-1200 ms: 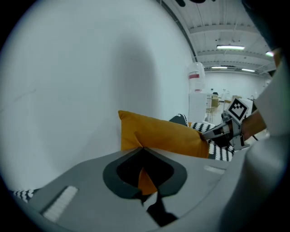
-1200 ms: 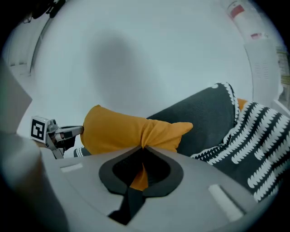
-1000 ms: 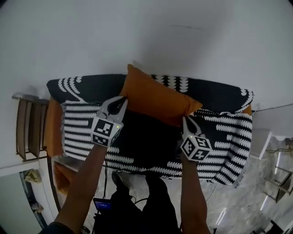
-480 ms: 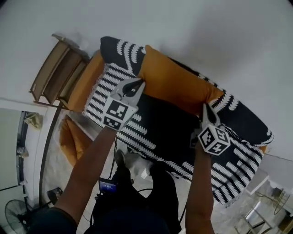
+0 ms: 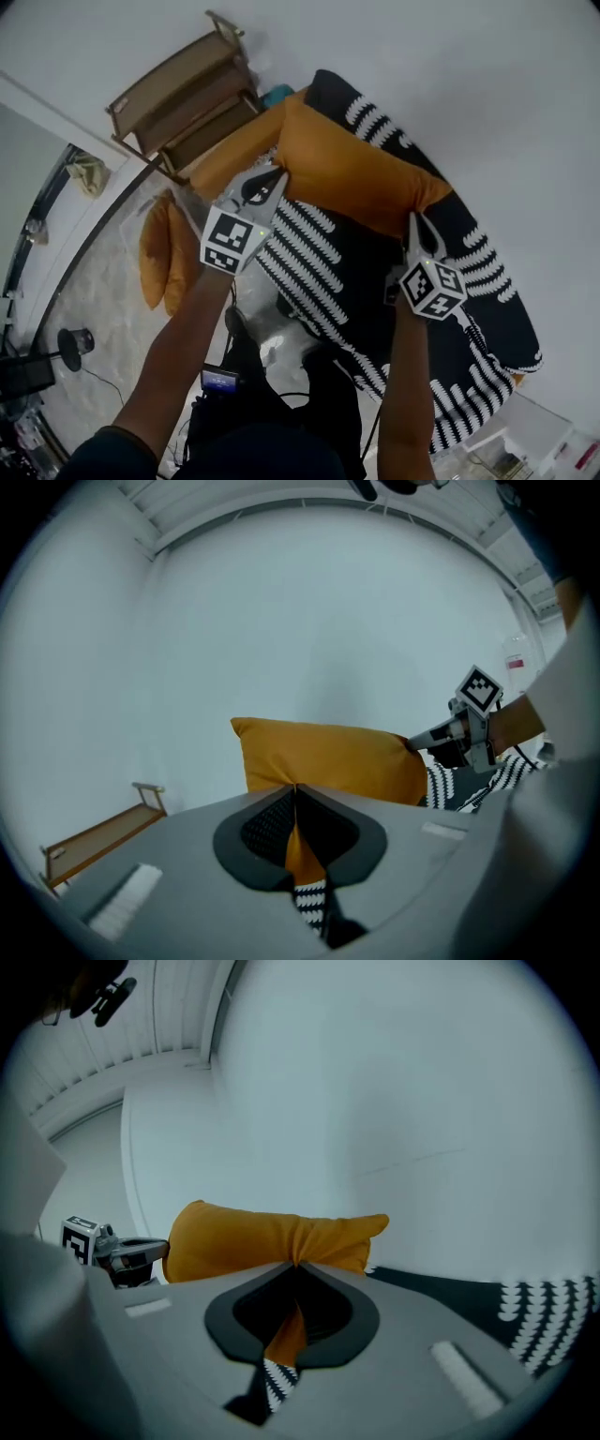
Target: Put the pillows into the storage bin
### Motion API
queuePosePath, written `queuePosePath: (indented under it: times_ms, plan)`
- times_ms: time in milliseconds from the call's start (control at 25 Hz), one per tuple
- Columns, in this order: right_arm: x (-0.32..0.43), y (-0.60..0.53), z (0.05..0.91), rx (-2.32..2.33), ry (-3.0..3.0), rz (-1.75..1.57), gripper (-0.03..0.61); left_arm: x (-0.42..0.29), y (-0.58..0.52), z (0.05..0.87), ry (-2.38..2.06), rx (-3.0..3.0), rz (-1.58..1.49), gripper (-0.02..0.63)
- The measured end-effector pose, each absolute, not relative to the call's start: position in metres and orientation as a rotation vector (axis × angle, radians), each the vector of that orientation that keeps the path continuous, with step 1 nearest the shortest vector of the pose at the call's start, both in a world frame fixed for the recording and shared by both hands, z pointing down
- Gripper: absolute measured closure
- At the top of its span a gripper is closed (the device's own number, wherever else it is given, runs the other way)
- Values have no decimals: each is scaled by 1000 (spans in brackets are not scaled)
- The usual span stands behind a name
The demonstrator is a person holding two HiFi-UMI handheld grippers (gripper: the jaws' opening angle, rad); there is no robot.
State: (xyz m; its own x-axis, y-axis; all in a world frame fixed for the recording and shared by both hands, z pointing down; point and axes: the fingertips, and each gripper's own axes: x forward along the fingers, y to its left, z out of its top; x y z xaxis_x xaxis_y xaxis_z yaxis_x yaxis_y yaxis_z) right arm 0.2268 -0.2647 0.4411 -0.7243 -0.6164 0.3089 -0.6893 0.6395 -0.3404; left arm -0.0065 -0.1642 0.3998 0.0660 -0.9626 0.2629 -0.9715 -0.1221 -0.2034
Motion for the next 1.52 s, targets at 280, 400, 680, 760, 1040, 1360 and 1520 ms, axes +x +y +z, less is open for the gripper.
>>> queuePosePath:
  times_ms: [280, 400, 680, 760, 1040, 1360, 1520]
  plan:
    - [19, -203, 428, 795, -2720, 580, 560, -193, -58, 405, -2246, 2000, 427, 607]
    - [-67, -172, 435, 659, -2719, 556, 560, -266, -8, 414, -2315, 1875, 401, 607]
    - [-272, -72, 464, 297, -2702, 466, 560, -414, 144, 449, -2496, 1492, 312, 607]
    - [-324, -38, 479, 198, -2679, 440, 560, -449, 189, 464, -2525, 1387, 282, 607]
    - [-458, 84, 535, -107, -2587, 318, 560, -523, 335, 520, -2605, 1049, 173, 607]
    - [-586, 202, 613, -358, -2484, 144, 560, -571, 461, 599, -2633, 740, 4, 606]
    - [-640, 247, 647, -434, -2454, 52, 560, -582, 500, 653, -2595, 609, -128, 605]
